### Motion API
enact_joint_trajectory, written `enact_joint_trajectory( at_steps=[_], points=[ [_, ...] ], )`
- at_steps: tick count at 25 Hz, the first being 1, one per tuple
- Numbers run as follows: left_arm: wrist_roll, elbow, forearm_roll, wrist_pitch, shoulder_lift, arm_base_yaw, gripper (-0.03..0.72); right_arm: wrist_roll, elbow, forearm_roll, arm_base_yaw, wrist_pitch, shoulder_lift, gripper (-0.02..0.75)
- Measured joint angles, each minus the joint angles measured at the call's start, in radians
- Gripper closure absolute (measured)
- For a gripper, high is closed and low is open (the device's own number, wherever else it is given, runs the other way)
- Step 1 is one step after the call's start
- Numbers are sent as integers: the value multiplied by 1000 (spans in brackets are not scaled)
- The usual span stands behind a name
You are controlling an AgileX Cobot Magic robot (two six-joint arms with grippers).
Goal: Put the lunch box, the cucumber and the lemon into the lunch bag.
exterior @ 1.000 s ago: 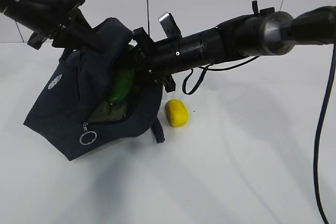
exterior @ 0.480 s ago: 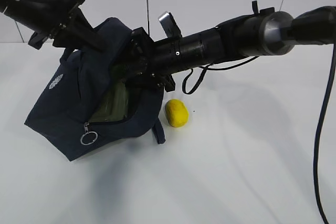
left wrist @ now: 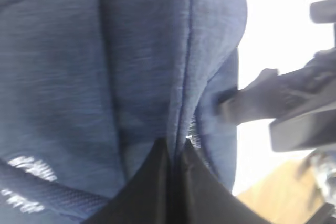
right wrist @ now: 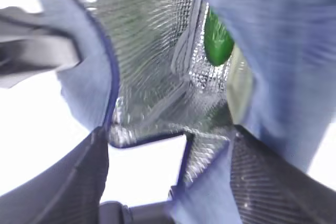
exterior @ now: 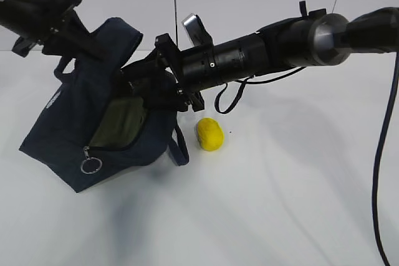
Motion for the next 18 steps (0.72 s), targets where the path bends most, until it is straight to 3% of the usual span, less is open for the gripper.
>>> enact_joint_trajectory(
  at_steps=[7, 13, 16, 18],
  points=[
    [0, 0, 75, 33, 0, 76, 694, -6, 0, -4, -38, 126, 0, 209],
    [0, 0, 130, 41, 0, 80, 694, -66, -2, -18, -89, 140, 0, 208],
    [0, 0, 152, 44, 0, 80, 694, -53, -33, -113, -102, 140, 0, 209],
    [-2, 0, 169, 45, 0, 80, 694, 1, -77, -236, -102, 143, -4, 209]
  ],
)
